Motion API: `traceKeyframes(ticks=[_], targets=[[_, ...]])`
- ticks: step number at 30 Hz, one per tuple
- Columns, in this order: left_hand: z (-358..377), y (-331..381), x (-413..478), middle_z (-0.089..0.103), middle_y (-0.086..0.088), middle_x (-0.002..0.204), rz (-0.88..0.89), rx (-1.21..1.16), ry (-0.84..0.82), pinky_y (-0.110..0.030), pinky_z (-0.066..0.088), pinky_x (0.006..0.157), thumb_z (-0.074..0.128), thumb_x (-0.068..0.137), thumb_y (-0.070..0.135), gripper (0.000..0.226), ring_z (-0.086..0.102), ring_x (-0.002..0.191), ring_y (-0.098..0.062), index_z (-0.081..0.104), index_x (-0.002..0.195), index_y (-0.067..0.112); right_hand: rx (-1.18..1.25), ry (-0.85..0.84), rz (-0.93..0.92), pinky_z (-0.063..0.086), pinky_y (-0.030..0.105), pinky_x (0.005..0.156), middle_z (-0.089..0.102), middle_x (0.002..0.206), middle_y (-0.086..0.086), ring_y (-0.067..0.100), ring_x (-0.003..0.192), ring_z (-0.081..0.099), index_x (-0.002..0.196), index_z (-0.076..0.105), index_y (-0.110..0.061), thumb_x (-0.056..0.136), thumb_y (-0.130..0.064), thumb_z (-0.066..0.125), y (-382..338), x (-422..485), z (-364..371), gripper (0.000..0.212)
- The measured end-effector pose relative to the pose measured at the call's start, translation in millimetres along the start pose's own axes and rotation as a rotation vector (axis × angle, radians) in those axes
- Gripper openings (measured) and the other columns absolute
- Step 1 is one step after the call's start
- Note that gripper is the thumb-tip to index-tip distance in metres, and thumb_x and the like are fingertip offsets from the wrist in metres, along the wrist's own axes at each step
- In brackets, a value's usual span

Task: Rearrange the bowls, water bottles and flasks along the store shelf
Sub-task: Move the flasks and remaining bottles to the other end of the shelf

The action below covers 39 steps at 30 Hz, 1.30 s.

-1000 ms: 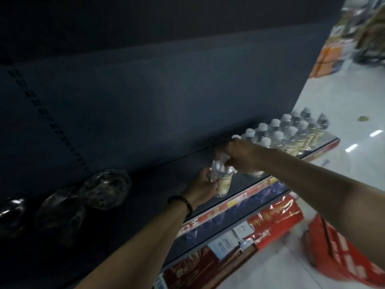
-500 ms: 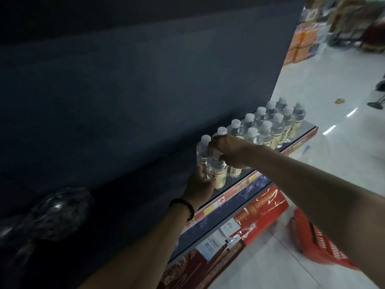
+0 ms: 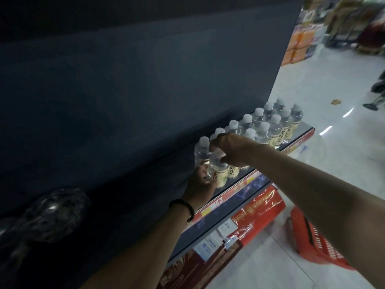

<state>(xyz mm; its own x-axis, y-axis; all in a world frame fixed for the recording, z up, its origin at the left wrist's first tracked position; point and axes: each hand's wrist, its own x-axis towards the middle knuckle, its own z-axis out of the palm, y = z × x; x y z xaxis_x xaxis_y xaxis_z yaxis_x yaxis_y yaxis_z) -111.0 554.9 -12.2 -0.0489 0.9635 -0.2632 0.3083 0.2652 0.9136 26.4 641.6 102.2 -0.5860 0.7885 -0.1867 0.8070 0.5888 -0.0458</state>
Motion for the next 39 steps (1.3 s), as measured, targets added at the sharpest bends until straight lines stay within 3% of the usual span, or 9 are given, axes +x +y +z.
traceKeyframes(ticks=[5, 9, 13, 16, 20, 23, 26, 31, 39], targets=[[-34, -4, -17, 0.062, -0.002, 0.143, -0.013, 0.293, -0.066, -0.030, 0.050, 0.099, 0.065, 0.099, 0.021, 0.051, 0.061, 0.126, -0.016, 0.051, 0.147, 0.019, -0.167, 0.104, 0.058, 0.057, 0.042, 0.093, 0.060, 0.139, 0.008, 0.033, 0.126, 0.062, 0.142, 0.059, -0.023, 0.100, -0.042, 0.066, -31, -2, -20, 0.047], [-80, -14, -45, 0.063, -0.010, 0.147, 0.001, 0.642, -0.022, -0.034, 0.051, 0.107, 0.067, 0.101, 0.032, 0.049, 0.060, 0.135, -0.025, 0.057, 0.146, 0.014, -0.070, 0.134, 0.030, 0.049, 0.038, 0.098, 0.062, 0.141, 0.012, 0.034, 0.132, 0.059, 0.148, 0.048, -0.019, 0.099, -0.040, 0.063, -80, 0, -32, 0.055], [-145, -23, -90, 0.069, -0.009, 0.135, -0.096, 0.818, 0.051, -0.040, 0.055, 0.102, 0.064, 0.105, 0.039, 0.039, 0.065, 0.125, -0.029, 0.064, 0.134, 0.014, 0.013, 0.058, -0.131, 0.049, 0.041, 0.106, 0.056, 0.149, 0.013, 0.035, 0.134, 0.058, 0.150, 0.045, -0.020, 0.101, -0.044, 0.061, -151, 8, -31, 0.056], [-203, -32, -141, 0.072, -0.009, 0.118, -0.124, 0.914, 0.152, -0.040, 0.056, 0.094, 0.063, 0.105, 0.040, 0.030, 0.069, 0.112, -0.029, 0.070, 0.116, 0.012, 0.084, 0.032, -0.290, 0.053, 0.041, 0.103, 0.058, 0.146, 0.010, 0.032, 0.129, 0.061, 0.147, 0.051, -0.023, 0.100, -0.050, 0.061, -223, 18, -26, 0.054], [-277, -55, -227, 0.069, -0.008, 0.133, -0.214, 1.058, 0.309, -0.038, 0.052, 0.104, 0.061, 0.102, 0.044, 0.036, 0.065, 0.124, -0.031, 0.073, 0.121, 0.015, 0.141, 0.037, -0.514, 0.056, 0.043, 0.096, 0.062, 0.137, 0.008, 0.030, 0.120, 0.063, 0.136, 0.057, -0.026, 0.098, -0.047, 0.063, -333, 19, -23, 0.044], [-326, -82, -294, 0.070, -0.008, 0.134, -0.375, 1.004, 0.381, -0.041, 0.056, 0.102, 0.057, 0.102, 0.047, 0.037, 0.067, 0.123, -0.033, 0.071, 0.121, 0.018, 0.156, 0.031, -0.641, 0.058, 0.045, 0.093, 0.064, 0.132, 0.008, 0.030, 0.115, 0.065, 0.135, 0.056, -0.028, 0.098, -0.051, 0.061, -418, 15, -18, 0.044], [-377, -108, -365, 0.067, -0.006, 0.141, -0.541, 0.970, 0.458, -0.042, 0.055, 0.104, 0.053, 0.105, 0.048, 0.040, 0.066, 0.128, -0.032, 0.067, 0.133, 0.024, 0.166, 0.045, -0.730, 0.056, 0.047, 0.097, 0.064, 0.133, 0.006, 0.032, 0.121, 0.065, 0.130, 0.054, -0.033, 0.095, -0.054, 0.059, -503, 7, -13, 0.042], [-464, -173, -498, 0.066, -0.007, 0.136, -0.755, 0.902, 0.599, -0.039, 0.055, 0.096, 0.053, 0.103, 0.053, 0.040, 0.066, 0.125, -0.032, 0.064, 0.130, 0.026, 0.105, 0.023, -0.908, 0.049, 0.040, 0.105, 0.054, 0.146, 0.000, 0.026, 0.133, 0.055, 0.138, 0.056, -0.028, 0.098, -0.048, 0.063, -651, -11, 1, 0.045], [-597, -251, -646, 0.066, -0.001, 0.134, -0.859, 0.756, 0.849, -0.038, 0.058, 0.093, 0.061, 0.096, 0.059, 0.043, 0.067, 0.121, -0.028, 0.062, 0.131, 0.035, 0.074, -0.113, -1.046, 0.053, 0.047, 0.102, 0.055, 0.139, 0.007, 0.030, 0.124, 0.060, 0.133, 0.057, -0.019, 0.101, -0.039, 0.061, -894, -25, 34, 0.038]])
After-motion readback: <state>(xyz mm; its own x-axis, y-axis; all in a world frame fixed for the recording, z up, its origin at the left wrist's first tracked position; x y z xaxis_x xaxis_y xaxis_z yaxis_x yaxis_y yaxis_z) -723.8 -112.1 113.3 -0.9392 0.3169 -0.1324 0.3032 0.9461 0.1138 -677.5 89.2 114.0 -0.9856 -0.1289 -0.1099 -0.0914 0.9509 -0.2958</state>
